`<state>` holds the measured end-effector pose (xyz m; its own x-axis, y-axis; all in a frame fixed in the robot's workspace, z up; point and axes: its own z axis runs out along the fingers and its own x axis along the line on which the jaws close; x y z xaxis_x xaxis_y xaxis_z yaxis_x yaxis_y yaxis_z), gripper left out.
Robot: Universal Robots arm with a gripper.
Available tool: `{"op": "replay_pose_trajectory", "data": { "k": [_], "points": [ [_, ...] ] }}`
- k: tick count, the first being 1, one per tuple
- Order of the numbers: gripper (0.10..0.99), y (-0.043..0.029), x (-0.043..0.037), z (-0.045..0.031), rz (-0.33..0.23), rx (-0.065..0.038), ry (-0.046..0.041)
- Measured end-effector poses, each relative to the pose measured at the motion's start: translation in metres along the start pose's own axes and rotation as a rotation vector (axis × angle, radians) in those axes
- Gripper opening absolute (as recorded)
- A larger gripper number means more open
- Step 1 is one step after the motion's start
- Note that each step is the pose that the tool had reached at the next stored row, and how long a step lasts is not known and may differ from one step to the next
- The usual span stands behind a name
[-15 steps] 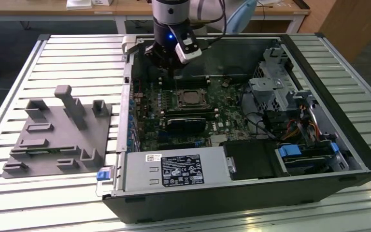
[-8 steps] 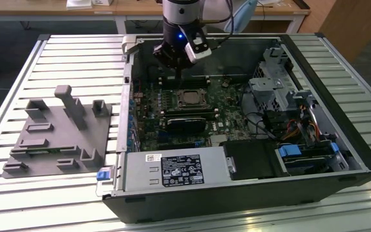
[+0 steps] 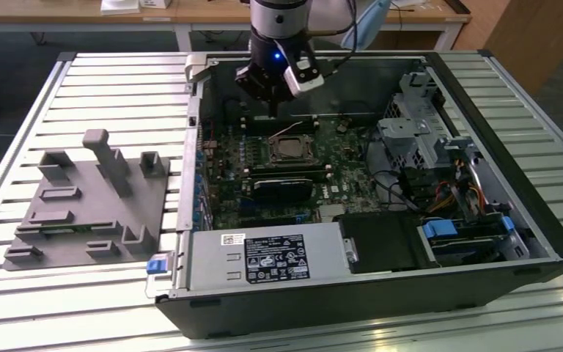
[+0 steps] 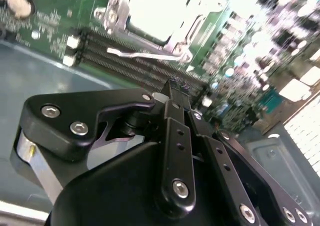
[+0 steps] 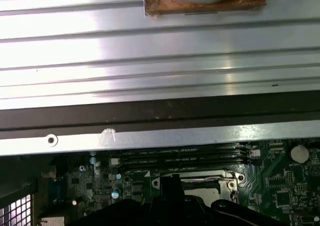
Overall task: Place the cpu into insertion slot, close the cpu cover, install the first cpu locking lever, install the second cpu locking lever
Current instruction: 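Install the first cpu locking lever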
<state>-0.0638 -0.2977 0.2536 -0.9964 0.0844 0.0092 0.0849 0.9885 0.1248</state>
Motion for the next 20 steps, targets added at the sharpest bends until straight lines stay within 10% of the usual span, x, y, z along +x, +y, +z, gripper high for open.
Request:
{"op": "replay_pose_trajectory", "data": {
  "k": [20],
  "points": [
    [0.122,-0.0010,-0.0110,0.0133,-0.074,-0.002,0.0091]
  ]
}}
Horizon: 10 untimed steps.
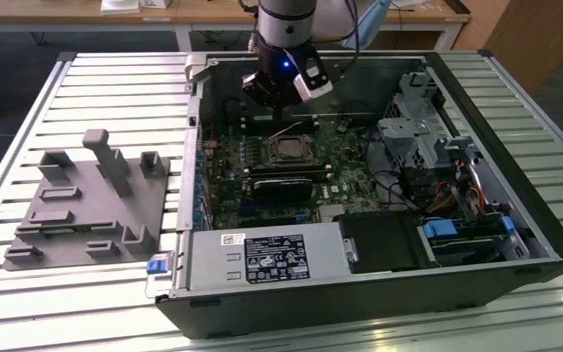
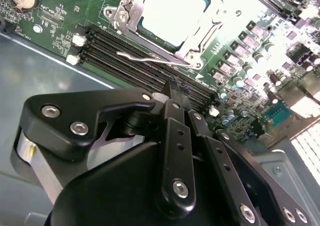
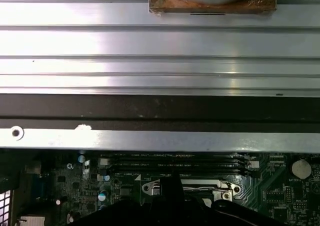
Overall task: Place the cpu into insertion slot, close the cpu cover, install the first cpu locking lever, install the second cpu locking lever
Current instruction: 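Install the first cpu locking lever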
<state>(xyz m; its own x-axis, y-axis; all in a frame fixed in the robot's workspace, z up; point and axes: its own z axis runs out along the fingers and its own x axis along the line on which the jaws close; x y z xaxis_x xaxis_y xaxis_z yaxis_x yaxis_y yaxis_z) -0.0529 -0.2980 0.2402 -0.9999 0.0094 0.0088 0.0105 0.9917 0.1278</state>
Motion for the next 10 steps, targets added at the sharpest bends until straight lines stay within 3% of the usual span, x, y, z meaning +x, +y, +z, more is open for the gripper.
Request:
{"op": "replay_pose_trajectory", "data": {
  "k": [10],
  "points": [
    [0.122,-0.0004,-0.0100,0.0033,-0.003,0.000,-0.0005]
  ]
}}
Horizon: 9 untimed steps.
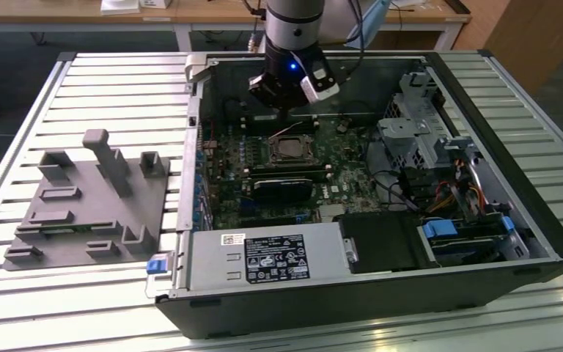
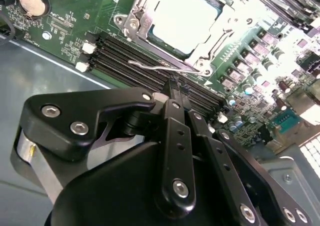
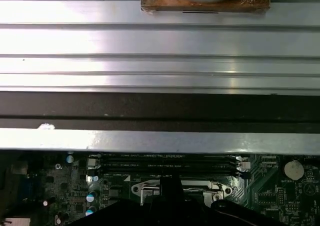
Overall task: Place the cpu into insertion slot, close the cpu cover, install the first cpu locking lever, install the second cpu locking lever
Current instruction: 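Install the first cpu locking lever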
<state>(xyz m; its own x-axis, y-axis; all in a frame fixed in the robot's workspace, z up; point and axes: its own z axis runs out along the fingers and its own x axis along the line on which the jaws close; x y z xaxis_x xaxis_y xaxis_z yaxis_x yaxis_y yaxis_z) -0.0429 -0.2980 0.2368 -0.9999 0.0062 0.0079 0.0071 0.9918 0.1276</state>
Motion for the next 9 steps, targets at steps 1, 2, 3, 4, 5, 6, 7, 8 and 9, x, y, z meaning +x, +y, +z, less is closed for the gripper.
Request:
{"op": "replay_pose_trajectory", "data": {
  "k": [1,2,3,4,5,6,7,8,9],
  "points": [
    [0.122,0.0000,0.0000,0.0002,-0.005,0.000,-0.0031],
    [0.122,0.0000,0.0000,0.0004,-0.011,0.000,-0.0092],
    [0.122,0.0000,-0.0001,0.0006,-0.015,0.000,-0.0163],
    [0.122,-0.0001,-0.0002,0.0010,-0.017,0.000,-0.0212],
    [0.122,-0.0001,-0.0008,0.0012,-0.018,0.000,-0.0218],
    [0.122,-0.0001,-0.0022,0.0013,-0.018,0.000,-0.0218],
    [0.122,-0.0001,-0.0036,0.0015,-0.018,0.000,-0.0218],
    [0.122,-0.0002,-0.0050,0.0017,-0.018,0.000,-0.0218],
    [0.122,-0.0002,-0.0061,0.0019,-0.018,0.000,-0.0218]
  ]
}}
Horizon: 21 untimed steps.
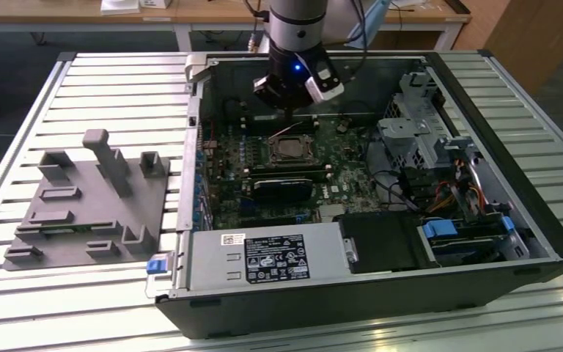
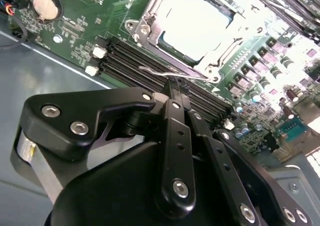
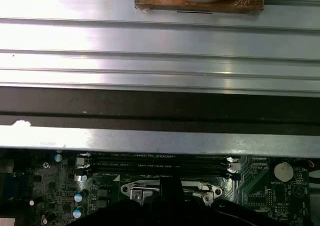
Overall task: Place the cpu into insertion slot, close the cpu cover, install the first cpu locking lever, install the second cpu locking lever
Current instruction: 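Install the first cpu locking lever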
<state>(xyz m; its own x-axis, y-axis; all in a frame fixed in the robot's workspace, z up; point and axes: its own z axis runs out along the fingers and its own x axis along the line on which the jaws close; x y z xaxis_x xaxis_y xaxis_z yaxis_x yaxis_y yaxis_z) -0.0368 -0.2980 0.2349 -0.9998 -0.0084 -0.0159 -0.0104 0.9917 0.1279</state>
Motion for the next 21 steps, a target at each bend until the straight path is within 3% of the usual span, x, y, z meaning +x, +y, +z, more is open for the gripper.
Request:
{"op": "replay_pose_trajectory", "data": {
  "k": [21],
  "points": [
    [0.122,-0.0010,-0.0098,0.0088,0.000,0.000,0.0001]
  ]
}}
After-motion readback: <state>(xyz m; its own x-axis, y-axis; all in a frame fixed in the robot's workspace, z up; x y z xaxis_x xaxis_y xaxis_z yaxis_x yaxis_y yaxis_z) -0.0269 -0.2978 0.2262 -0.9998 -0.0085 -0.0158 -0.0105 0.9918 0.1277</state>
